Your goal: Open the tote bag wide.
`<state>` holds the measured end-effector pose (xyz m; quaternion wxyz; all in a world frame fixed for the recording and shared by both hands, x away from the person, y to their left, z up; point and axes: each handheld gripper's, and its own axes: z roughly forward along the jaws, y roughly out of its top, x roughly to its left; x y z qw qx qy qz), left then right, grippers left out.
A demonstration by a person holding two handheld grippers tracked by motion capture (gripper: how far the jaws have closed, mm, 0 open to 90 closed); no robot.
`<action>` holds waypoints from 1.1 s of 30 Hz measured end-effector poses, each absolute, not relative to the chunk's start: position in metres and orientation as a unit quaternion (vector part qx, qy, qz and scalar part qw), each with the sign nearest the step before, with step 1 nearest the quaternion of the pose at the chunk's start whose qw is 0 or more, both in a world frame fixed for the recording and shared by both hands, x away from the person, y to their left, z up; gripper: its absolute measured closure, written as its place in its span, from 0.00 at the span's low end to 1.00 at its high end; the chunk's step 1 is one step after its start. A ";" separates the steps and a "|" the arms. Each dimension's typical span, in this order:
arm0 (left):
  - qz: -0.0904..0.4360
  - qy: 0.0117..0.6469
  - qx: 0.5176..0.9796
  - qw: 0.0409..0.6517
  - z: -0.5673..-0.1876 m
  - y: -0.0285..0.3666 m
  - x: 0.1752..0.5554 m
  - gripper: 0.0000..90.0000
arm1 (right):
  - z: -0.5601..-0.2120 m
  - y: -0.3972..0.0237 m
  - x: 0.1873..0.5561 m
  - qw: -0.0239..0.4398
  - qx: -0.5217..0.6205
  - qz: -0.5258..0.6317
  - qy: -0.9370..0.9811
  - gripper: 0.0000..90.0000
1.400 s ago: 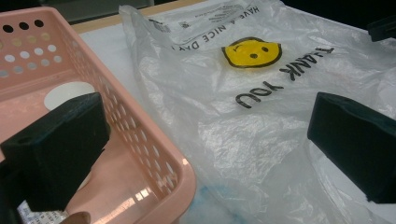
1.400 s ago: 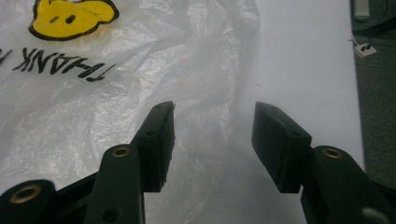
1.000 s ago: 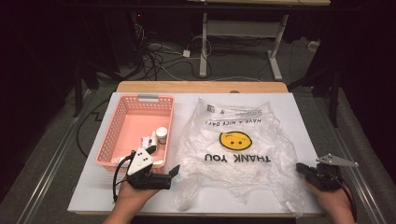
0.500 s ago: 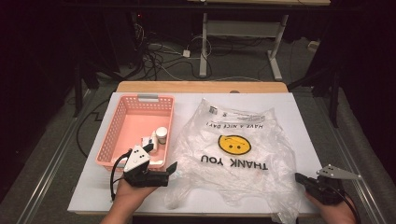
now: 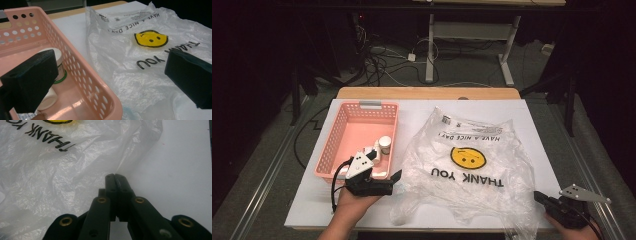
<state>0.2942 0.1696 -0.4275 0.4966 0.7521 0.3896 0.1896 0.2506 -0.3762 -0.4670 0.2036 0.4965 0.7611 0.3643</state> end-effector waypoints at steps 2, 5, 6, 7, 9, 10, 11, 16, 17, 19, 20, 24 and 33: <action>0.190 0.391 0.752 0.496 -0.427 0.169 0.295 0.00 | -0.467 -0.374 0.249 0.204 0.495 0.366 0.761 1.00; 0.188 0.391 0.753 0.495 -0.427 0.169 0.295 0.00 | -0.469 -0.370 0.244 0.198 0.490 0.366 0.766 1.00; 0.188 0.391 0.753 0.495 -0.427 0.169 0.295 0.00 | -0.469 -0.370 0.244 0.198 0.490 0.366 0.766 1.00; 0.188 0.390 0.753 0.495 -0.427 0.169 0.295 0.00 | -0.471 -0.365 0.236 0.191 0.484 0.365 0.772 1.00; 0.187 0.392 0.753 0.495 -0.427 0.168 0.295 0.00 | -0.469 -0.359 0.229 0.192 0.475 0.367 0.777 1.00; 0.188 0.392 0.753 0.494 -0.427 0.168 0.294 0.00 | -0.468 -0.357 0.227 0.192 0.469 0.367 0.780 1.00; 0.188 0.392 0.752 0.495 -0.427 0.169 0.293 0.00 | -0.467 -0.354 0.223 0.193 0.464 0.369 0.782 1.00; 0.189 0.398 0.754 0.488 -0.424 0.167 0.291 0.00 | -0.464 -0.348 0.213 0.187 0.454 0.379 0.784 0.86; 0.189 0.399 0.754 0.486 -0.424 0.167 0.291 0.00 | -0.463 -0.349 0.214 0.191 0.452 0.384 0.783 0.81; 0.187 0.398 0.752 0.490 -0.425 0.168 0.291 0.00 | -0.458 -0.352 0.216 0.198 0.455 0.399 0.771 0.75; 0.187 0.400 0.753 0.489 -0.425 0.168 0.291 0.00 | -0.456 -0.354 0.218 0.202 0.457 0.403 0.766 0.72; 0.181 0.405 0.758 0.478 -0.427 0.169 0.290 0.00 | -0.444 -0.358 0.234 0.221 0.449 0.417 0.759 0.67; 0.179 0.387 0.772 0.472 -0.432 0.173 0.285 0.00 | -0.431 -0.360 0.317 0.241 0.461 0.415 0.747 0.63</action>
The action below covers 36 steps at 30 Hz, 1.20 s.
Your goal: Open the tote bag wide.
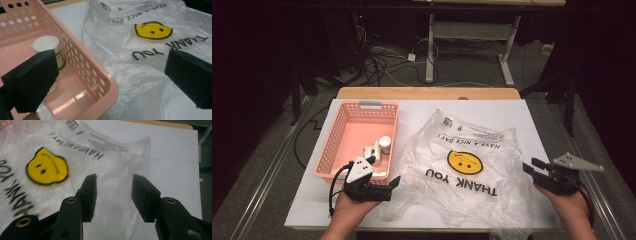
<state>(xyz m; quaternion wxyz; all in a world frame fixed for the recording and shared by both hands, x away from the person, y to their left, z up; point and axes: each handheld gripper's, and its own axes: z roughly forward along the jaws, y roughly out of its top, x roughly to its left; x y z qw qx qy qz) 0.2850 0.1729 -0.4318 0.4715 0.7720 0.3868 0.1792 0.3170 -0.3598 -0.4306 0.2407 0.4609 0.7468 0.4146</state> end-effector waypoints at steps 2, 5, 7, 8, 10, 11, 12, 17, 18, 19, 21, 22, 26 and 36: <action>0.174 0.385 0.774 0.471 -0.431 0.174 0.285 0.00 | -0.431 -0.358 0.342 0.243 0.466 0.406 0.748 0.61; 0.173 0.382 0.781 0.463 -0.430 0.174 0.285 0.00 | -0.432 -0.353 0.374 0.244 0.474 0.394 0.749 0.58; 0.175 0.375 0.788 0.457 -0.429 0.173 0.283 0.00 | -0.434 -0.352 0.392 0.245 0.480 0.393 0.745 0.55; 0.176 0.373 0.788 0.457 -0.428 0.174 0.282 0.00 | -0.435 -0.351 0.401 0.246 0.486 0.391 0.742 0.53; 0.176 0.369 0.787 0.462 -0.426 0.175 0.282 0.00 | -0.438 -0.349 0.416 0.248 0.487 0.376 0.748 0.52; 0.175 0.372 0.783 0.466 -0.426 0.177 0.282 0.00 | -0.438 -0.349 0.423 0.247 0.489 0.376 0.747 0.51; 0.174 0.374 0.782 0.468 -0.425 0.178 0.282 0.00 | -0.439 -0.349 0.428 0.244 0.491 0.383 0.744 0.50; 0.177 0.387 0.769 0.476 -0.427 0.183 0.283 0.00 | -0.445 -0.351 0.464 0.203 0.505 0.386 0.745 0.29; 0.178 0.388 0.767 0.478 -0.427 0.183 0.282 0.00 | -0.448 -0.350 0.470 0.193 0.508 0.379 0.749 0.26; 0.178 0.388 0.766 0.480 -0.428 0.183 0.282 0.00 | -0.453 -0.349 0.476 0.186 0.508 0.372 0.754 0.23; 0.185 0.386 0.762 0.485 -0.427 0.184 0.281 0.00 | -0.460 -0.348 0.481 0.176 0.508 0.366 0.760 0.23; 0.185 0.386 0.762 0.485 -0.427 0.184 0.281 0.00 | -0.464 -0.347 0.483 0.170 0.504 0.361 0.766 0.24; 0.192 0.387 0.761 0.484 -0.426 0.187 0.280 0.00 | -0.473 -0.343 0.482 0.166 0.478 0.336 0.794 0.44; 0.190 0.387 0.764 0.481 -0.427 0.184 0.279 0.00 | -0.471 -0.331 0.471 0.159 0.421 0.329 0.830 0.99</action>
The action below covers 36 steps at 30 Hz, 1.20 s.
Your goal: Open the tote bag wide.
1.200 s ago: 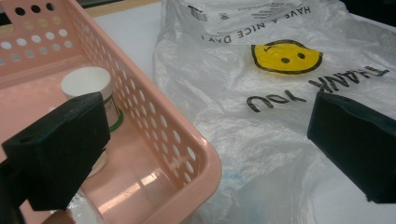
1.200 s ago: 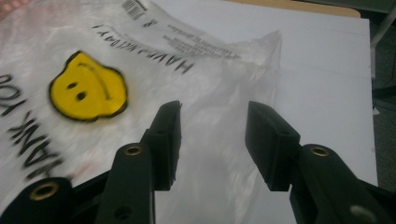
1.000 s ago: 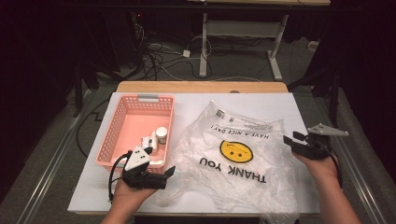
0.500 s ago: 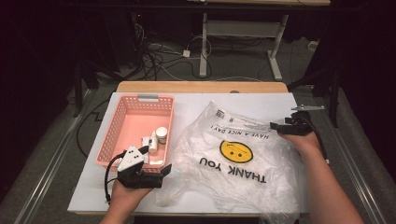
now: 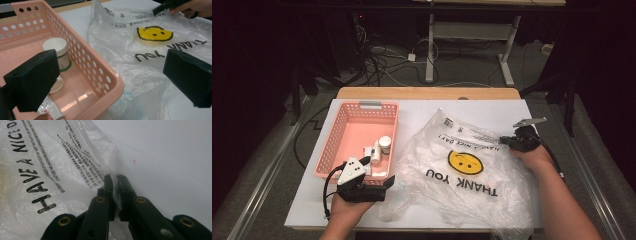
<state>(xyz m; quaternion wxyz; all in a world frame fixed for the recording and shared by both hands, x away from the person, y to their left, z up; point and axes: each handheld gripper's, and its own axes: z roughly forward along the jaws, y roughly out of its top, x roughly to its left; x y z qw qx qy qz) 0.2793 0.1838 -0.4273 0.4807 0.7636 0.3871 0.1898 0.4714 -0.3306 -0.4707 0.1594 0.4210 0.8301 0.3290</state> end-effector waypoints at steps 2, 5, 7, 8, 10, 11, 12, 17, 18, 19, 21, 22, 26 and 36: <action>0.189 0.386 0.765 0.480 -0.427 0.183 0.279 0.00 | -0.469 -0.329 0.470 0.166 0.421 0.329 0.829 1.00; 0.185 0.386 0.765 0.481 -0.428 0.181 0.279 0.00 | -0.462 -0.333 0.470 0.193 0.438 0.341 0.809 1.00; 0.185 0.386 0.765 0.481 -0.428 0.180 0.279 0.00 | -0.458 -0.339 0.471 0.209 0.452 0.345 0.796 1.00; 0.184 0.387 0.765 0.482 -0.428 0.180 0.279 0.00 | -0.455 -0.343 0.472 0.223 0.462 0.343 0.787 1.00; 0.183 0.387 0.764 0.483 -0.428 0.180 0.279 0.00 | -0.452 -0.352 0.473 0.240 0.475 0.342 0.775 1.00; 0.182 0.386 0.766 0.481 -0.429 0.180 0.279 0.00 | -0.450 -0.357 0.475 0.247 0.483 0.342 0.768 1.00; 0.181 0.387 0.765 0.482 -0.429 0.180 0.279 0.00 | -0.448 -0.363 0.476 0.251 0.491 0.344 0.760 1.00; 0.180 0.383 0.766 0.483 -0.430 0.180 0.280 0.01 | -0.440 -0.391 0.482 0.280 0.528 0.341 0.725 1.00; 0.180 0.383 0.767 0.483 -0.429 0.180 0.280 0.01 | -0.439 -0.398 0.483 0.282 0.537 0.342 0.718 1.00; 0.181 0.382 0.767 0.483 -0.429 0.181 0.280 0.01 | -0.439 -0.398 0.483 0.282 0.537 0.342 0.718 1.00; 0.183 0.377 0.772 0.478 -0.429 0.182 0.281 0.01 | -0.438 -0.410 0.483 0.288 0.553 0.342 0.703 1.00; 0.186 0.374 0.775 0.474 -0.428 0.183 0.283 0.01 | -0.436 -0.420 0.480 0.293 0.566 0.340 0.692 1.00; 0.190 0.380 0.766 0.482 -0.421 0.194 0.288 0.01 | -0.438 -0.434 0.473 0.296 0.571 0.332 0.690 0.94; 0.177 0.378 0.769 0.484 -0.428 0.188 0.287 0.00 | -0.404 -0.433 0.429 0.325 0.530 0.380 0.685 0.51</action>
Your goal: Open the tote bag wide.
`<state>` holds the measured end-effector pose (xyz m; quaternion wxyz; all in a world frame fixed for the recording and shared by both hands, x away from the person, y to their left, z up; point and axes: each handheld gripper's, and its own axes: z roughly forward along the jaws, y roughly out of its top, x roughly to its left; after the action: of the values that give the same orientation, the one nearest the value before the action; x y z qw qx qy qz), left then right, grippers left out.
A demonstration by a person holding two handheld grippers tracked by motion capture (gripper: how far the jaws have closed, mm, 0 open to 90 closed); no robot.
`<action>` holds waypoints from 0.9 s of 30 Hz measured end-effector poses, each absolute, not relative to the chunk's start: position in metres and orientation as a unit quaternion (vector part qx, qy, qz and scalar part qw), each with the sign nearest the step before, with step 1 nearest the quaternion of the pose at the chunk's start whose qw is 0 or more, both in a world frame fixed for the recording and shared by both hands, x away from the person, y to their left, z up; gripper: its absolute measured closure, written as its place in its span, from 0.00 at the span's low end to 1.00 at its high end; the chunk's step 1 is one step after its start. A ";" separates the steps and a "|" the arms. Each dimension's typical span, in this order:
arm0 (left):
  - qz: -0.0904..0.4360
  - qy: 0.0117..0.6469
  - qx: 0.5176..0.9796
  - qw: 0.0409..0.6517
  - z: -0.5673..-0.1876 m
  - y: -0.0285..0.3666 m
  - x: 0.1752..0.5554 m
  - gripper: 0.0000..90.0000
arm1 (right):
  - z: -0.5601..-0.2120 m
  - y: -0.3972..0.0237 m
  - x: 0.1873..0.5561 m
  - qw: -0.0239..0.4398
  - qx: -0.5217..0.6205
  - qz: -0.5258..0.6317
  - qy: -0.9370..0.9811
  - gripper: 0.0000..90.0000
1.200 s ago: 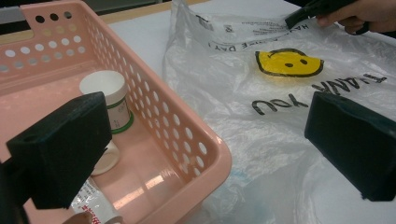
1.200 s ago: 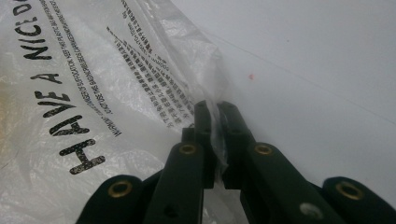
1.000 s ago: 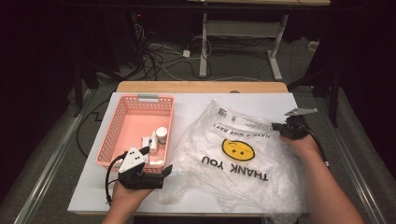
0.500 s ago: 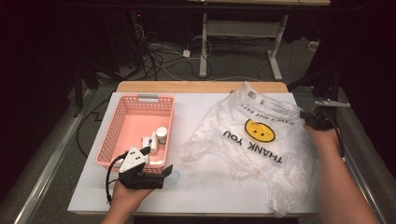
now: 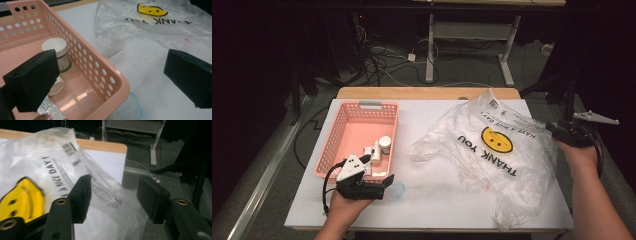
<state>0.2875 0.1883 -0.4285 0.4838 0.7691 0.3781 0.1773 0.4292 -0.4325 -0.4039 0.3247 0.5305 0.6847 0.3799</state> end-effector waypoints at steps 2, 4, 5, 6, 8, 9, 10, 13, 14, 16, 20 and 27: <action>0.174 0.375 0.771 0.484 -0.429 0.188 0.287 0.00 | -0.396 -0.428 0.404 0.332 0.514 0.379 0.694 0.47; 0.174 0.377 0.771 0.483 -0.430 0.187 0.287 0.00 | -0.396 -0.425 0.385 0.321 0.507 0.385 0.701 0.47; 0.174 0.377 0.771 0.483 -0.430 0.187 0.287 0.00 | -0.397 -0.421 0.375 0.317 0.504 0.385 0.705 0.47; 0.174 0.377 0.770 0.484 -0.430 0.187 0.287 0.00 | -0.397 -0.421 0.375 0.317 0.504 0.385 0.705 0.47; 0.174 0.377 0.770 0.484 -0.429 0.187 0.286 0.00 | -0.403 -0.413 0.355 0.303 0.496 0.391 0.714 0.47; 0.174 0.377 0.770 0.485 -0.429 0.186 0.285 0.00 | -0.407 -0.407 0.345 0.298 0.489 0.386 0.724 0.47; 0.173 0.376 0.770 0.486 -0.430 0.186 0.285 0.00 | -0.411 -0.401 0.334 0.292 0.485 0.388 0.727 0.47; 0.170 0.374 0.772 0.485 -0.431 0.185 0.284 0.00 | -0.426 -0.377 0.305 0.266 0.470 0.391 0.745 0.46; 0.169 0.373 0.772 0.485 -0.431 0.185 0.285 0.00 | -0.434 -0.360 0.289 0.246 0.462 0.399 0.753 0.46; 0.168 0.372 0.773 0.486 -0.431 0.184 0.284 0.00 | -0.442 -0.345 0.277 0.237 0.448 0.400 0.764 0.47; 0.167 0.369 0.774 0.486 -0.432 0.183 0.283 0.00 | -0.451 -0.325 0.259 0.203 0.431 0.404 0.781 0.47; 0.165 0.365 0.777 0.485 -0.434 0.181 0.284 0.00 | -0.462 -0.303 0.240 0.176 0.417 0.393 0.800 0.33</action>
<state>0.2836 0.1806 -0.4338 0.4848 0.7774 0.3652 0.1651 0.2401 -0.3034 -0.4619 0.1756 0.4175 0.8003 0.3930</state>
